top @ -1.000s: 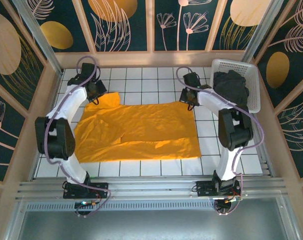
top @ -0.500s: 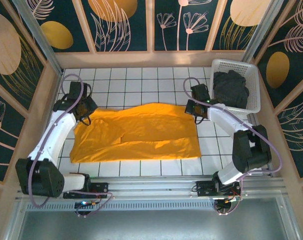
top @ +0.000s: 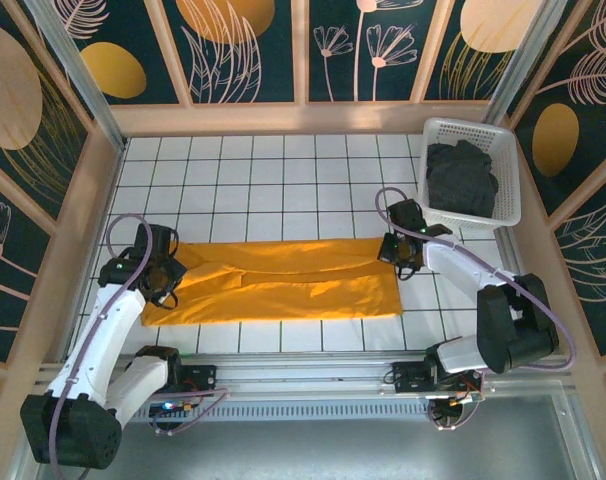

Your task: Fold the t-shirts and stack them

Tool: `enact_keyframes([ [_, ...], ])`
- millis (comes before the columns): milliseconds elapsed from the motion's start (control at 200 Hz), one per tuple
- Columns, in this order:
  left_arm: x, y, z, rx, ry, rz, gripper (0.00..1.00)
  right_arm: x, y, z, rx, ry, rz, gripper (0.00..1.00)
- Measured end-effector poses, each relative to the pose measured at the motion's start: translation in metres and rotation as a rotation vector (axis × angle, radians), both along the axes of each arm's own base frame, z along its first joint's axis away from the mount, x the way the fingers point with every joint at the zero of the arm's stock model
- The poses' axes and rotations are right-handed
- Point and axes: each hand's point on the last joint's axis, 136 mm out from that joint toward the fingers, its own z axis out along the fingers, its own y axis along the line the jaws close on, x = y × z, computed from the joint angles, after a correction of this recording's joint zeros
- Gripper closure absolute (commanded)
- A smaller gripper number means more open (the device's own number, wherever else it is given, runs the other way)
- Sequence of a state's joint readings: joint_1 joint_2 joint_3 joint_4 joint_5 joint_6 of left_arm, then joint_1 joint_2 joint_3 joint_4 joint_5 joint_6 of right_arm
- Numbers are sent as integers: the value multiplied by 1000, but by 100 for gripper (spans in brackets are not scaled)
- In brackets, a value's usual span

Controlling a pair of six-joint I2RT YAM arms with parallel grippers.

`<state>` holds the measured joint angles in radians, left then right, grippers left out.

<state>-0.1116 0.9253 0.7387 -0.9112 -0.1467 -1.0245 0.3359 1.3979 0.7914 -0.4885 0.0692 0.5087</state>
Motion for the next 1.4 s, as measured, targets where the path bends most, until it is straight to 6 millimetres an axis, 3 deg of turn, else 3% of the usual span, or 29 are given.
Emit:
enact_keyframes([
  [220,-12,8,0,10,7,78,100,-6,-3,-7,-8,35,-22,100],
  [490,-11,19,29,54,-39,133,100,-13,-10,-8,-46,58,-30,100],
  [756,-30,21,17,55,-4,154,100,-17,-9,-7,-49,59,-28,100],
  [921,-46,22,-11,60,70,156,99,-24,-10,-13,-45,80,-44,67],
  [1041,-48,20,-22,53,97,151,64,-28,-12,-10,-43,79,-62,54],
  [1141,-43,17,-22,37,84,146,60,-27,-12,0,-34,45,-70,54],
  [1241,-34,16,-13,33,70,138,62,-23,-10,8,-20,22,-75,63],
  [1401,12,10,10,27,-12,117,66,-10,4,18,18,-10,-68,83],
])
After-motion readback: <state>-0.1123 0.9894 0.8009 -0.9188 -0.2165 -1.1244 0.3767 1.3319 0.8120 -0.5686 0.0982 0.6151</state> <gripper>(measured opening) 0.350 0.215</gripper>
